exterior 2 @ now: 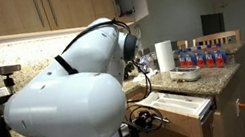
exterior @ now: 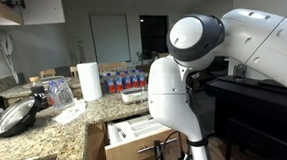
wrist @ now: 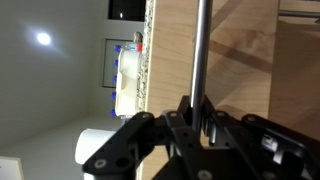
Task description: Open the drawer on the right.
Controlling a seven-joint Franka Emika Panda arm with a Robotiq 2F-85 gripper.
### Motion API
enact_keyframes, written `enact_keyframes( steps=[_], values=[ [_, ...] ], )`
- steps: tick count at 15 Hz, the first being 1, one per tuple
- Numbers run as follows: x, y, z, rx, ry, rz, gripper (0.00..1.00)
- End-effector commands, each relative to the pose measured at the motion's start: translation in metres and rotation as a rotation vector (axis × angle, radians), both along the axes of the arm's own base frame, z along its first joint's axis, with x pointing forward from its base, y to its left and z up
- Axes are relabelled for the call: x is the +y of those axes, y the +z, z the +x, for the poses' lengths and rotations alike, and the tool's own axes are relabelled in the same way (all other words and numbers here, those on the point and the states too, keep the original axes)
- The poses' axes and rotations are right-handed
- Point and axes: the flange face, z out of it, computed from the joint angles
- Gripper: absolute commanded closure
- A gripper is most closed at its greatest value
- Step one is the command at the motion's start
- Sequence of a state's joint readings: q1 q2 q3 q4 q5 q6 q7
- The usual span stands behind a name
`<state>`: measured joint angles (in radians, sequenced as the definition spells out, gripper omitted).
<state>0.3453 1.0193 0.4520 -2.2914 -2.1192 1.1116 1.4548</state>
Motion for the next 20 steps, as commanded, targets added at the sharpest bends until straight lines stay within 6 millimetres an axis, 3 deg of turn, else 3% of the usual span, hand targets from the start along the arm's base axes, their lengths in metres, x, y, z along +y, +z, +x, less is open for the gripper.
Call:
enact_keyframes(
  steps=[1, 6, 15, 16, 20],
  values=[
    [0.001, -0.048, -0.055, 0.140, 0.006, 0.041, 0.92],
    [0.002, -0.052, -0.065, 0.119, 0.006, 0.037, 0.92],
    [0.012, -0.046, -0.064, 0.114, -0.004, 0.051, 0.92],
    [0.013, -0.044, -0.064, 0.114, -0.008, 0.051, 0.67],
    [0.019, -0.040, -0.068, 0.133, -0.018, 0.072, 0.45]
  ],
)
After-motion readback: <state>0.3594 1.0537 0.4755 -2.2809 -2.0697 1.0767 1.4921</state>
